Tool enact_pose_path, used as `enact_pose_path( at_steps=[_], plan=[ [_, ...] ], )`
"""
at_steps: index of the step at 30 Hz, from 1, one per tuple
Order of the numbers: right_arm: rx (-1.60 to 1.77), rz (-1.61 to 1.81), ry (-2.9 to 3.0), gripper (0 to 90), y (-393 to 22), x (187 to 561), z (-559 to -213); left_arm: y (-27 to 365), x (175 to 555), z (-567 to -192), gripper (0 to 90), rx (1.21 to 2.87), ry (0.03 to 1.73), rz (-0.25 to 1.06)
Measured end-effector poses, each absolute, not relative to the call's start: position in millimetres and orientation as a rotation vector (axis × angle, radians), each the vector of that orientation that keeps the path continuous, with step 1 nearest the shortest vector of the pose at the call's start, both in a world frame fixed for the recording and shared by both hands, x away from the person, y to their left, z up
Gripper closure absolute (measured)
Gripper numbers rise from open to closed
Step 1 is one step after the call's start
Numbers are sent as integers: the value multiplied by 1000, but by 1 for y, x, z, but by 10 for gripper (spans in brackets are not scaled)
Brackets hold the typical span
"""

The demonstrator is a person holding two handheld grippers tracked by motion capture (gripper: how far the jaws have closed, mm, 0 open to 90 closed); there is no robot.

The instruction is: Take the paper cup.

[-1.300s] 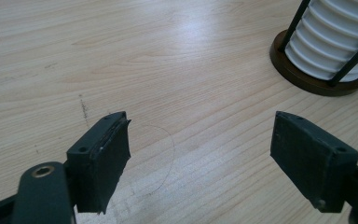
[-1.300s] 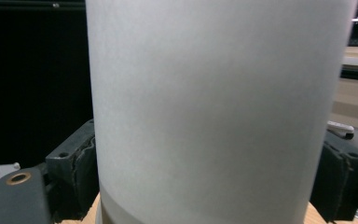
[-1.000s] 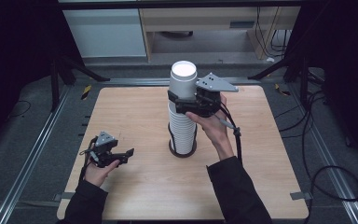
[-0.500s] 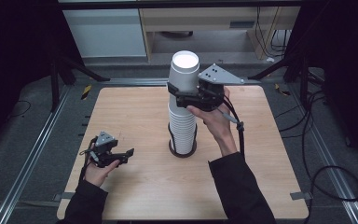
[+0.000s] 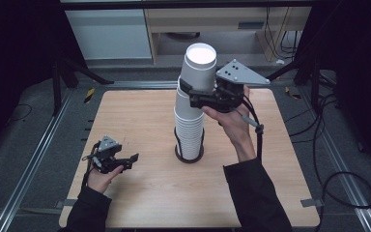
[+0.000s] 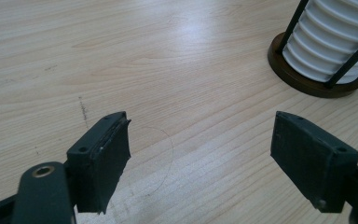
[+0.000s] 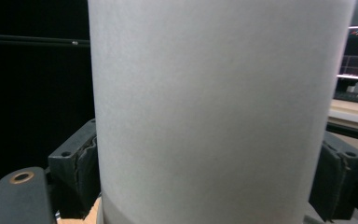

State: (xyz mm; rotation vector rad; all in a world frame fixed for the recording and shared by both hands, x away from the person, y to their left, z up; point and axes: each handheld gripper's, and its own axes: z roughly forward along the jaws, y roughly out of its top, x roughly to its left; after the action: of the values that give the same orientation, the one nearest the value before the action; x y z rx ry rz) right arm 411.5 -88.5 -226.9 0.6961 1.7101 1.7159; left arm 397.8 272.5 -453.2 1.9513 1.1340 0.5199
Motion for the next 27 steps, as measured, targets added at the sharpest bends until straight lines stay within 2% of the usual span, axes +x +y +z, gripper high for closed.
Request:
enact_pose_path(
  at_steps=[11,16,27],
  plan=[
    [707,1680,1682,140,-128,392,-229,271,397,-452,191,1950,1123,520],
    [737,1658,1689,140,-148,385,-245,269,396,-452,191,1953,1120,518],
    [792,1620,1746,139,-164,382,-281,265,395,-450,190,1959,1101,518]
  ],
)
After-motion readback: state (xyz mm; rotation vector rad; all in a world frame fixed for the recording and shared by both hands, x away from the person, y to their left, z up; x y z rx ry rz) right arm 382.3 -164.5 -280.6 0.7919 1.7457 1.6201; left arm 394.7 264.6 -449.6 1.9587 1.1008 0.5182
